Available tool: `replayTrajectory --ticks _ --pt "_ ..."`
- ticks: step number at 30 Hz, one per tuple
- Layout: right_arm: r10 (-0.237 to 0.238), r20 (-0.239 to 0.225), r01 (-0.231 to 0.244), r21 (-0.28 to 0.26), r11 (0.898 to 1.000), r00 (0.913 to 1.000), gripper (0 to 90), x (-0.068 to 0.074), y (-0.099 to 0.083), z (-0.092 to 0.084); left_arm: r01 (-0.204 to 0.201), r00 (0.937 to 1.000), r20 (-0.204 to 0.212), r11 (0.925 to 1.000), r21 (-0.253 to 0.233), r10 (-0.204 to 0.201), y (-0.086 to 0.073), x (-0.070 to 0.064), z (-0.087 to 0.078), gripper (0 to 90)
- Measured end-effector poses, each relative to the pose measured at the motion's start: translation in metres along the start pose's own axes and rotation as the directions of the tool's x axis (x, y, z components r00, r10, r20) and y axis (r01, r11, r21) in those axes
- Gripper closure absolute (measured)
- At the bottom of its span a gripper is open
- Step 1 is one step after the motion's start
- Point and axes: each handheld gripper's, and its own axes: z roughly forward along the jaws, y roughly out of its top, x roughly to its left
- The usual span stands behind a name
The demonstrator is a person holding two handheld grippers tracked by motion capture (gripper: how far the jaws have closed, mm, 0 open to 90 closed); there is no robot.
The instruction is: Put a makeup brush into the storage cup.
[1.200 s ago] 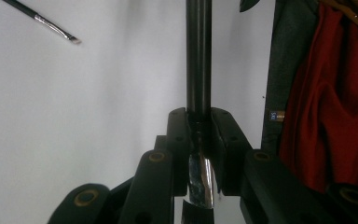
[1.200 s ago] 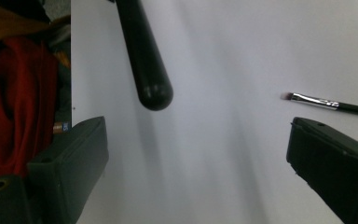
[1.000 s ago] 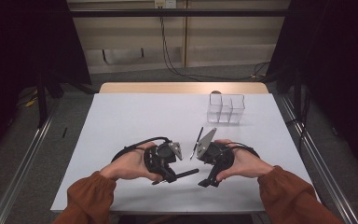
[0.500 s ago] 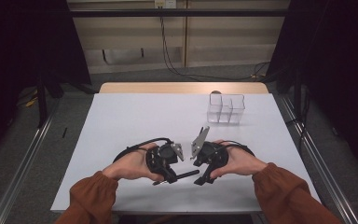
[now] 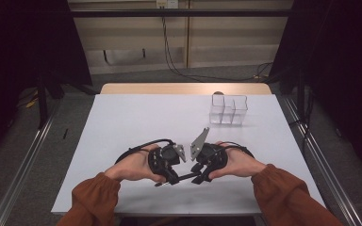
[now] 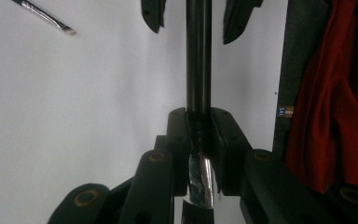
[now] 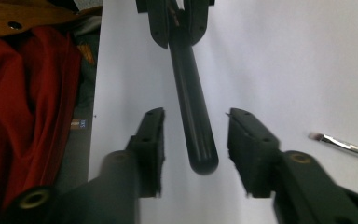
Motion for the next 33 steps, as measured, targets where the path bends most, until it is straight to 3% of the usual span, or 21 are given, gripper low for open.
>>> replayTrajectory --ticks 3,4,7,8,11,14,17,19,20,23,27,29,33 --pt "-0.004 -0.009 0.004 -0.011 1.000 0.9999 66.5 0.000 0.002 0.000 0.004 1.0000 0.001 1.0000 0.002 -0.004 0.000 0.000 0.001 78.7" --pt "0.015 -0.012 -0.016 -0.022 1.000 0.9998 68.7 0.003 0.003 0.000 0.001 1.0000 0.001 1.0000 0.003 -0.001 0.000 0.001 0.001 78.7" --pt "-0.014 -0.013 0.014 -0.010 1.000 0.9998 71.6 0.003 0.004 0.002 0.002 0.9999 0.010 1.0000 -0.007 -0.002 -0.001 0.001 0.000 78.7" --pt "-0.017 -0.010 0.017 -0.012 1.000 0.9998 74.1 0.002 0.004 0.003 0.022 0.9997 0.013 0.9995 -0.023 -0.021 -0.001 -0.001 0.001 78.7" --pt "-0.018 -0.010 0.018 -0.010 1.000 0.9998 76.5 0.001 0.003 0.004 -0.006 1.0000 0.006 1.0000 -0.007 0.006 -0.002 0.002 -0.002 78.7" --pt "-0.045 -0.002 0.045 -0.025 0.999 0.9990 77.4 -0.001 0.002 0.005 0.020 0.9998 0.004 0.9993 -0.033 -0.020 -0.003 0.002 -0.001 78.7" --pt "-0.026 -0.023 0.026 -0.007 1.000 0.9994 78.4 -0.001 0.002 0.005 0.009 1.0000 -0.002 0.9995 -0.031 -0.009 -0.003 0.002 0.000 78.5" --pt "-0.048 -0.025 0.047 -0.014 0.999 0.9985 79.1 -0.002 0.001 0.007 -0.024 0.9997 -0.003 0.9997 -0.010 0.024 -0.003 0.005 0.000 78.1" --pt "-0.051 -0.026 0.050 -0.013 0.999 0.9984 79.5 -0.002 0.001 0.008 0.009 1.0000 0.003 0.9995 -0.032 -0.009 -0.004 0.003 0.001 77.8" --pt "-0.053 -0.032 0.052 -0.010 0.999 0.9981 80.0 -0.001 0.001 0.008 0.021 0.9995 0.023 0.9986 -0.048 -0.020 -0.005 0.004 0.002 77.3" --pt "-0.037 -0.041 0.036 -0.004 0.999 0.9985 80.1 -0.002 0.000 0.007 0.019 0.9998 0.005 0.9974 -0.070 -0.019 -0.007 0.006 0.002 76.4" --pt "-0.048 -0.024 0.047 -0.019 0.999 0.9986 80.1 -0.003 0.000 0.007 0.016 0.9999 -0.001 0.9962 -0.086 -0.016 -0.009 0.008 0.000 74.8" --pt "-0.030 -0.024 0.030 -0.014 0.999 0.9993 80.1 -0.004 -0.001 0.006 0.039 0.9984 -0.034 0.9892 -0.141 -0.045 -0.013 0.010 -0.004 64.0"
